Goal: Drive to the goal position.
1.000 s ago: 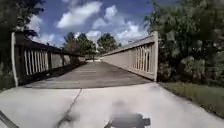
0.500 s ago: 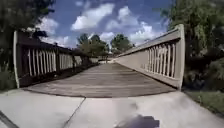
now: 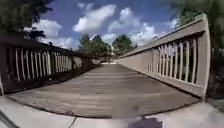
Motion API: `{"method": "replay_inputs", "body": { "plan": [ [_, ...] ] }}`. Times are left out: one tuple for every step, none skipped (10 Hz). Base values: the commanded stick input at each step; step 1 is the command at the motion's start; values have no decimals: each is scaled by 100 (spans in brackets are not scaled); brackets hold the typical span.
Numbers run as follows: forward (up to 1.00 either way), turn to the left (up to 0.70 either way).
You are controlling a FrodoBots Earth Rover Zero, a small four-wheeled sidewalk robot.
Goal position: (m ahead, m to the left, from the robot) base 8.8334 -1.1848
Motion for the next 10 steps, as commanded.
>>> {"method": "replay_inputs", "body": {
  "plan": [
    [85,25],
    [85,6],
    [85,2],
    [85,0],
    [85,0],
    [85,0],
    [85,0],
    [85,0],
    [85,0],
    [85,0]
  ]
}}
